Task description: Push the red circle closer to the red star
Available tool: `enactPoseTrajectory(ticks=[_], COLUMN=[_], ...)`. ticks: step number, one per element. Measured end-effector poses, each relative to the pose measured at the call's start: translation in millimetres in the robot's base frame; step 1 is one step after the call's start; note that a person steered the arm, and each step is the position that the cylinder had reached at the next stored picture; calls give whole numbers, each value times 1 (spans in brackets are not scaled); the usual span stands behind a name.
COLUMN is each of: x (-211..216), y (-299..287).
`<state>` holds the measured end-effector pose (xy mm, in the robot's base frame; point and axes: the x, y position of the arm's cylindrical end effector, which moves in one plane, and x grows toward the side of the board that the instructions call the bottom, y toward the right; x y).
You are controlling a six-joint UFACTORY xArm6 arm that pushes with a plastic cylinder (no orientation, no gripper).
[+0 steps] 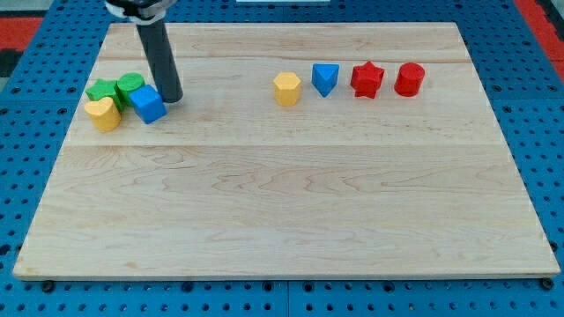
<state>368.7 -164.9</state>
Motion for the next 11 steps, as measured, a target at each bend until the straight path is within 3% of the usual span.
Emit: enactPoseTrajectory(ticks=[4,5,7,8,9,10,11], x=[10,13,60,5,-66,-77,-45], y=[-29,79,324,450,476,446,398])
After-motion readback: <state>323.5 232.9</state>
